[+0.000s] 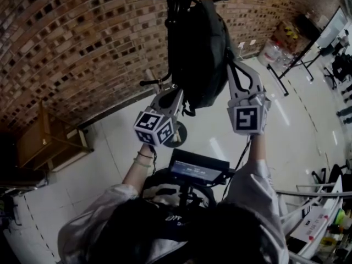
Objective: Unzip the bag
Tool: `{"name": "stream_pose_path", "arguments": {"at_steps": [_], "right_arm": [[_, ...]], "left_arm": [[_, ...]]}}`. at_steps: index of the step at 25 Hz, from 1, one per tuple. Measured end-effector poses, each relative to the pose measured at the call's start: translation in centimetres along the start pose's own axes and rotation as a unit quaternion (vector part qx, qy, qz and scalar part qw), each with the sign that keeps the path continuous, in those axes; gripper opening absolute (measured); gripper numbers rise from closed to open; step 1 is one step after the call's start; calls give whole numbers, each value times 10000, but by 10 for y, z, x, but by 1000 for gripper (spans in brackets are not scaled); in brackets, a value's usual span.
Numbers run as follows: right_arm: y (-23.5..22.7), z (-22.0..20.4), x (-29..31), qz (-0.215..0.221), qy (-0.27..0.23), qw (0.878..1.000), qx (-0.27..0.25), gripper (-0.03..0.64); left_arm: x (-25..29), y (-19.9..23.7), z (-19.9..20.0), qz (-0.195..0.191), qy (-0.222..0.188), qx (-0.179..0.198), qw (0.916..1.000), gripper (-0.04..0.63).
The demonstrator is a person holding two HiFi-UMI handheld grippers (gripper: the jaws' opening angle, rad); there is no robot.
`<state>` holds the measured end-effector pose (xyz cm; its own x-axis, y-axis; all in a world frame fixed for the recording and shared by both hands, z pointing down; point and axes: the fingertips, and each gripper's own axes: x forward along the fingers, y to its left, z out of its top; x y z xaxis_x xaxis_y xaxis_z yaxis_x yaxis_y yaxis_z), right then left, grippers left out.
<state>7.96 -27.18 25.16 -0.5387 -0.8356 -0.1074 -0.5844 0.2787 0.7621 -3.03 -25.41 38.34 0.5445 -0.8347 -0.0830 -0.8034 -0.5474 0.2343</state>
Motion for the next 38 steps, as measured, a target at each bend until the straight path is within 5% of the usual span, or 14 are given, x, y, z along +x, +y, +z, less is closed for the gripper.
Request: {"name": "stream_pose_path", "arguments": {"at_steps": [12,38], "right_arm": [[2,-3,-2,33,51,9993,380,18],[41,-32,-29,-25,291,9984,474,20]], "left_arm": [[21,-10,28,-205,-99,280,9993,8],[15,-4,10,-90,33,-126,9999,8]]}}
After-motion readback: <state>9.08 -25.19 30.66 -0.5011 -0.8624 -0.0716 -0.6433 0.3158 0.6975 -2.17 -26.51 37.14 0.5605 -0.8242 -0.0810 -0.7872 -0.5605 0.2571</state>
